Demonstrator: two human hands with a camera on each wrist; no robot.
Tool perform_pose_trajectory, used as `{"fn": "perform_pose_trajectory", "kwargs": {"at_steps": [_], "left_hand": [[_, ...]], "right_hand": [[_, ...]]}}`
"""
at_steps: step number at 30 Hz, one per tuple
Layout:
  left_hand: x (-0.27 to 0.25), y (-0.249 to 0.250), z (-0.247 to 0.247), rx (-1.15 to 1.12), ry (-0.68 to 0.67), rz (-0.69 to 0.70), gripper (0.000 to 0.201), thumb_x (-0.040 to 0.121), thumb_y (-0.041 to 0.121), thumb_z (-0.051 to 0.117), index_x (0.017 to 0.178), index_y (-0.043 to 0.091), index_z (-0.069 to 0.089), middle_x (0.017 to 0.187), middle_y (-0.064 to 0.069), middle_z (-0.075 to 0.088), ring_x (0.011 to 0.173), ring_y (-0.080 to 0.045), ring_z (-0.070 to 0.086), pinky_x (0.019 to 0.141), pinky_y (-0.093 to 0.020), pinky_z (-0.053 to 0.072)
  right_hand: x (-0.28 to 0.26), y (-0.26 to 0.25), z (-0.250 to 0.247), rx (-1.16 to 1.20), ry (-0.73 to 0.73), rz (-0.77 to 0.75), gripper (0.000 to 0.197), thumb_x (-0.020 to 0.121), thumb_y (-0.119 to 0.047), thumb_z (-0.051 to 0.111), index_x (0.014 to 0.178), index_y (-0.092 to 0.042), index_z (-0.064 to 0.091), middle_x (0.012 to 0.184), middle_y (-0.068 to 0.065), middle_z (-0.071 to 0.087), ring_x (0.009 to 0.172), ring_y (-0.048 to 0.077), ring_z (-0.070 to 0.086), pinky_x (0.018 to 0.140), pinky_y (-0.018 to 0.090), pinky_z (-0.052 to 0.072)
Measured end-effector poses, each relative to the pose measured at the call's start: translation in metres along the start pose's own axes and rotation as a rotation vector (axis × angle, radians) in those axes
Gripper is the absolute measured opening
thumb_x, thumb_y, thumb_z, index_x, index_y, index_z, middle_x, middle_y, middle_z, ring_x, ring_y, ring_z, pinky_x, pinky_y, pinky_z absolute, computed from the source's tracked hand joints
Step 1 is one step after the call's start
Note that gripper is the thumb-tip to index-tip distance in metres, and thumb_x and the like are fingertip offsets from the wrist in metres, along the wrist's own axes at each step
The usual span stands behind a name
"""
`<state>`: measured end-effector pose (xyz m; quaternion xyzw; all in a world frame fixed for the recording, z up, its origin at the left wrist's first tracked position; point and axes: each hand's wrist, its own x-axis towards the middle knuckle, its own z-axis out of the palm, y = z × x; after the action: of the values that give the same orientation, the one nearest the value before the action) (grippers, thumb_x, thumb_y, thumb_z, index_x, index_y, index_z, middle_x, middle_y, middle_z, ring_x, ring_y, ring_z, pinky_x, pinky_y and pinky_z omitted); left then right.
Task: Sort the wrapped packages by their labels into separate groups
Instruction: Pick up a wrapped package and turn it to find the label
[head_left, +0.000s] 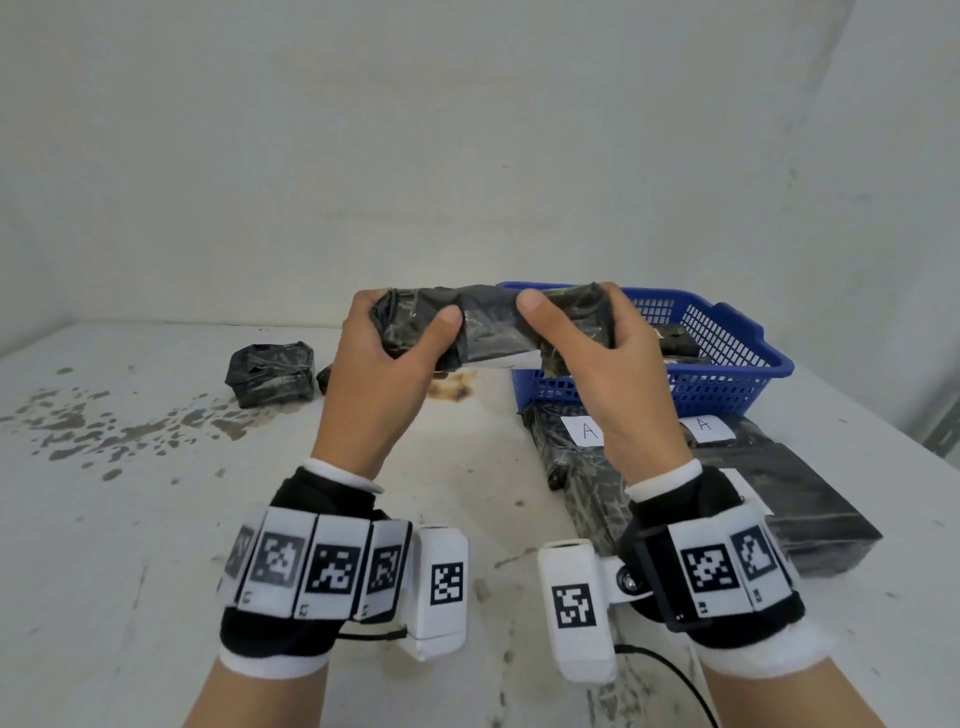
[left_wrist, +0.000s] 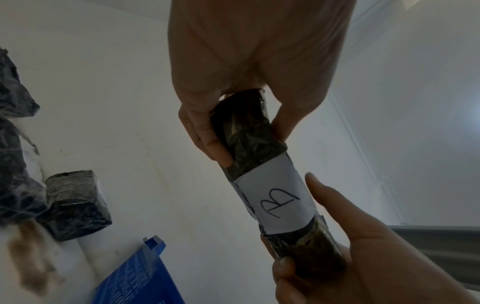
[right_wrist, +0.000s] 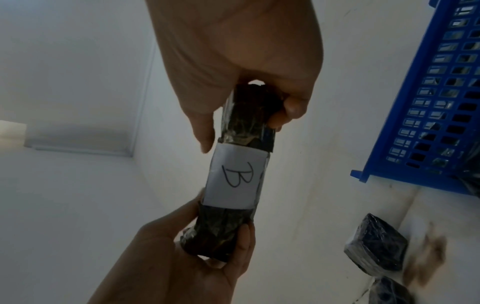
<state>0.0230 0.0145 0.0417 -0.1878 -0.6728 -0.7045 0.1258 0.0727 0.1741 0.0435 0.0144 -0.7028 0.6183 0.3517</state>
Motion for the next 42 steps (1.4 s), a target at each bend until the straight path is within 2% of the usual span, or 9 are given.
{"fn": "perform_pose_trajectory", "kwargs": {"at_steps": [9, 14, 17, 19, 22, 25, 27, 33, 42], "left_hand": [[-0.001, 0.001, -0.004, 0.046, 0.004, 0.052, 0.035, 0.082, 0.036, 0.074, 0.106, 0.026, 0.05, 0.097, 0.009, 0.067, 0.092, -0.009, 0.066, 0.089, -0.034, 0.054], [-0.002, 0.005, -0.007, -0.004, -0.017, 0.048, 0.032, 0.084, 0.034, 0.071, 0.102, 0.024, 0.047, 0.091, 0.0, 0.069, 0.065, -0.019, 0.07, 0.046, -0.029, 0.05], [-0.004, 0.012, -0.006, -0.2, -0.049, -0.05, 0.037, 0.081, 0.05, 0.061, 0.095, 0.017, 0.05, 0.092, -0.006, 0.066, 0.069, -0.018, 0.069, 0.045, -0.028, 0.051], [-0.002, 0.012, -0.007, -0.266, -0.041, -0.098, 0.027, 0.091, 0.041, 0.057, 0.084, 0.015, 0.051, 0.085, -0.003, 0.064, 0.068, -0.015, 0.067, 0.05, -0.031, 0.056], [0.0, 0.009, -0.008, -0.292, -0.045, -0.1, 0.007, 0.093, 0.018, 0.059, 0.089, 0.021, 0.054, 0.087, 0.001, 0.063, 0.08, -0.02, 0.063, 0.069, -0.039, 0.05], [0.0, 0.007, -0.008, -0.283, -0.04, -0.144, 0.044, 0.074, 0.021, 0.062, 0.116, 0.031, 0.052, 0.09, 0.005, 0.067, 0.093, -0.022, 0.064, 0.081, -0.042, 0.047], [-0.001, 0.009, -0.007, -0.27, -0.051, -0.162, 0.05, 0.07, 0.024, 0.063, 0.12, 0.021, 0.055, 0.099, 0.001, 0.069, 0.101, -0.024, 0.066, 0.09, -0.044, 0.05], [-0.004, 0.014, -0.008, -0.195, -0.108, -0.192, 0.024, 0.098, 0.026, 0.052, 0.121, 0.018, 0.052, 0.102, 0.001, 0.067, 0.064, -0.017, 0.072, 0.047, -0.031, 0.054], [-0.005, 0.012, -0.007, -0.174, -0.116, -0.179, 0.033, 0.091, 0.024, 0.064, 0.122, 0.017, 0.054, 0.108, 0.0, 0.068, 0.075, -0.015, 0.073, 0.055, -0.029, 0.058]], "right_hand": [[-0.002, 0.004, 0.004, -0.142, -0.032, -0.028, 0.055, 0.064, -0.056, 0.085, 0.103, -0.031, 0.056, 0.116, 0.007, 0.064, 0.104, 0.016, 0.065, 0.093, 0.037, 0.055], [-0.003, 0.004, 0.003, -0.2, -0.046, -0.074, 0.046, 0.072, -0.049, 0.085, 0.103, -0.033, 0.055, 0.112, 0.004, 0.064, 0.103, 0.016, 0.065, 0.09, 0.035, 0.055], [-0.003, 0.002, 0.003, -0.188, -0.053, -0.08, 0.035, 0.082, -0.05, 0.076, 0.105, -0.034, 0.055, 0.112, -0.001, 0.063, 0.1, 0.012, 0.063, 0.087, 0.027, 0.051], [-0.002, -0.001, 0.002, -0.124, -0.071, -0.05, 0.024, 0.091, -0.054, 0.063, 0.105, -0.036, 0.058, 0.107, -0.004, 0.064, 0.089, 0.009, 0.062, 0.078, 0.028, 0.051], [0.001, -0.003, -0.002, 0.064, -0.089, 0.015, 0.022, 0.102, -0.026, 0.056, 0.12, -0.037, 0.054, 0.097, -0.003, 0.064, 0.07, 0.009, 0.057, 0.057, 0.023, 0.046], [0.006, -0.003, -0.005, 0.206, -0.072, 0.099, 0.05, 0.098, -0.006, 0.056, 0.139, -0.034, 0.044, 0.092, -0.004, 0.065, 0.07, 0.013, 0.058, 0.056, 0.027, 0.049], [0.008, -0.002, -0.005, 0.191, -0.07, 0.133, 0.041, 0.099, -0.01, 0.056, 0.139, -0.021, 0.05, 0.102, -0.003, 0.068, 0.077, 0.011, 0.064, 0.06, 0.024, 0.051], [0.006, 0.0, -0.006, 0.07, -0.058, 0.134, 0.027, 0.101, -0.022, 0.057, 0.127, -0.031, 0.053, 0.11, -0.004, 0.067, 0.079, 0.017, 0.059, 0.054, 0.024, 0.049], [0.001, -0.002, -0.002, 0.045, -0.069, 0.069, 0.03, 0.098, -0.028, 0.063, 0.125, -0.032, 0.051, 0.098, -0.019, 0.066, 0.074, 0.006, 0.061, 0.057, 0.025, 0.052]]}}
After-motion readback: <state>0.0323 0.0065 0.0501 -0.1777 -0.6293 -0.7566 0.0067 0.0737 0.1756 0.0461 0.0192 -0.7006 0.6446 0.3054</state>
